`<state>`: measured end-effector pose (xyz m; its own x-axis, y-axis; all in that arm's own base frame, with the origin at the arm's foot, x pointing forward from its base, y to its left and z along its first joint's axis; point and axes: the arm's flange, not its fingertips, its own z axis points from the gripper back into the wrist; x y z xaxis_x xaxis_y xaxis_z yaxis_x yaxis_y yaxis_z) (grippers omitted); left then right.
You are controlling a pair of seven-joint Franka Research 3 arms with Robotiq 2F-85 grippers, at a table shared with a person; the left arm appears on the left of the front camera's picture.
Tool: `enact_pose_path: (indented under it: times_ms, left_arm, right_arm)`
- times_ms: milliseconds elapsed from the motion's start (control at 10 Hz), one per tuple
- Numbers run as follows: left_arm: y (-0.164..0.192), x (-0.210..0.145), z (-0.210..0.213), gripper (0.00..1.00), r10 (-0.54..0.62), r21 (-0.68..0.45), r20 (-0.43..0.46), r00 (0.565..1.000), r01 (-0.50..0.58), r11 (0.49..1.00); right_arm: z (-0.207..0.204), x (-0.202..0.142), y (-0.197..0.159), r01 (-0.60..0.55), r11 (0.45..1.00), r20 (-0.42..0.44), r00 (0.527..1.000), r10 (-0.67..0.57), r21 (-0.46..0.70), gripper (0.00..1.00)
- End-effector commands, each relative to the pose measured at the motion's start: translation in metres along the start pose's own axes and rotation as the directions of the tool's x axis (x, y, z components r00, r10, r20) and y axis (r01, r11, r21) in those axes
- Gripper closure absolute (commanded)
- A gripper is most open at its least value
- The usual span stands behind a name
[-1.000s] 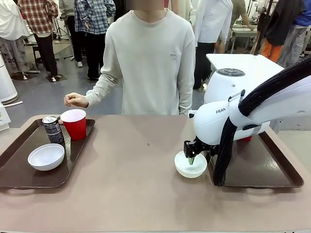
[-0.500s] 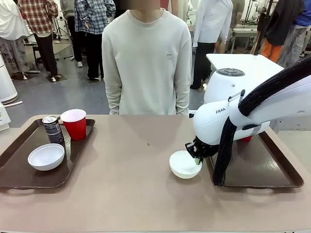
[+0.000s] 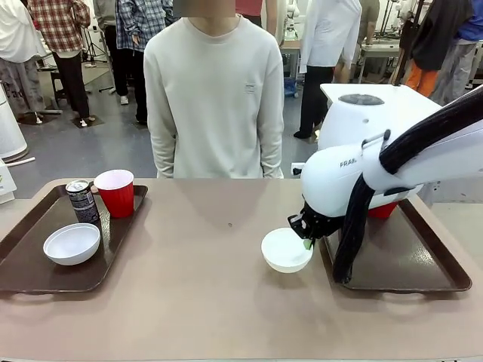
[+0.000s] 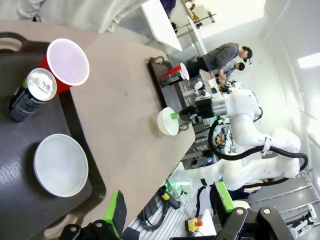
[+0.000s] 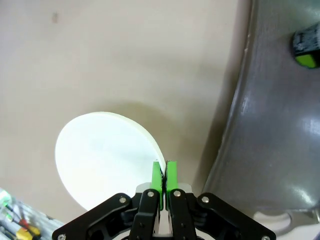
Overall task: Prepare tableware on both trays.
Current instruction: Pick up a Picnic Bowl from the table and place it on a Handle tray.
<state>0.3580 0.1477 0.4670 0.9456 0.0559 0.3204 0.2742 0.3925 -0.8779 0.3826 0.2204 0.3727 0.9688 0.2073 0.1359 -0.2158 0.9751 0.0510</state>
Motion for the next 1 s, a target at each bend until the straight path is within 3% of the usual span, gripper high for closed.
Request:
enact_pose_path:
  times_ms: [0,200,400,600,900]
  left_arm:
    - [-0.001,-0.001,0.001,0.08,-0.014,-0.02,0.014,1.0,0.014,1.0]
    - [-0.001,-0.001,0.001,0.08,-0.014,-0.02,0.014,1.0,0.014,1.0]
    - [-0.001,-0.001,0.001,0.08,-0.014,-0.02,0.014,1.0,0.014,1.0]
    - [-0.001,-0.001,0.001,0.08,-0.014,-0.02,0.014,1.0,0.014,1.0]
    - [-0.001,-0.001,0.001,0.08,-0.014,-0.02,0.014,1.0,0.014,1.0]
  right_arm:
    - [0.055,-0.029,0.002,-0.056,0.998,0.027,0.998,0.055,0.024,1.0]
    - [0.086,-0.04,-0.006,-0.057,0.998,0.059,0.997,0.056,0.025,1.0]
    - [0.085,-0.037,-0.029,-0.019,0.999,0.031,0.999,0.018,0.028,1.0]
    - [0.085,-0.043,-0.071,-0.066,0.998,0.002,0.998,0.066,-0.01,1.0]
    - [0.096,-0.049,-0.139,-0.017,0.998,0.019,1.0,0.018,-0.066,1.0]
